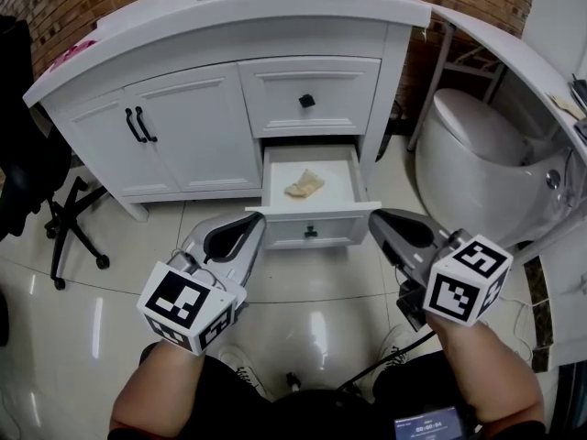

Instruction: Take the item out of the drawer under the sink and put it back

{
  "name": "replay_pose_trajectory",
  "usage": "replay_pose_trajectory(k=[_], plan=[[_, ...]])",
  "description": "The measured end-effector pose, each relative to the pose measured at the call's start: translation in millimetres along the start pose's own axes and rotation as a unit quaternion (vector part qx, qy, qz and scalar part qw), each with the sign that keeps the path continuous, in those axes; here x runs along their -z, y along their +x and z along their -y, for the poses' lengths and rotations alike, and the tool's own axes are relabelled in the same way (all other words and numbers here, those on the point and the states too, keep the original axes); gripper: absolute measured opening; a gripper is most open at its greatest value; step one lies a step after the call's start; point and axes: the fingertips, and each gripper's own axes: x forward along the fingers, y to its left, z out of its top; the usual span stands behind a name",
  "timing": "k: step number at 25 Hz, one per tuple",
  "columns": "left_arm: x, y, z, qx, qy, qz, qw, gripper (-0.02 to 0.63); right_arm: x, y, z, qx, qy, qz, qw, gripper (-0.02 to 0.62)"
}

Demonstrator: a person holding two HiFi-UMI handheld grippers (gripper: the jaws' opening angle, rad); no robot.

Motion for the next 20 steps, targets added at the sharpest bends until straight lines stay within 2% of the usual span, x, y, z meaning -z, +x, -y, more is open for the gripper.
replay_pose_trajectory(k=[7, 13, 17, 20], plan=[[15.8, 30.3, -21.6, -0.001, 0.004, -0.016, 0.9999, 0.006, -6.2, 23.1, 20.2, 0.007, 0.006, 0.002, 1.0, 0.003], [33.5, 59.7, -46.2, -0.015, 0.046, -0.049, 0.9976, 0.006, -6.6, 39.9, 42.9, 0.014, 0.013, -0.001, 1.0, 0.003], [50.6, 73.4, -56.0, -0.007, 0.071, -0.061, 0.9956, 0.006, -2.8, 48.0, 55.6, 0.017, 0.019, -0.008, 1.0, 0.003], [49.1, 84.4, -57.7, 0.007, 0.088, -0.066, 0.994, 0.006, -3.2, 52.2, 59.6, 0.015, 0.023, -0.008, 1.0, 0.003]])
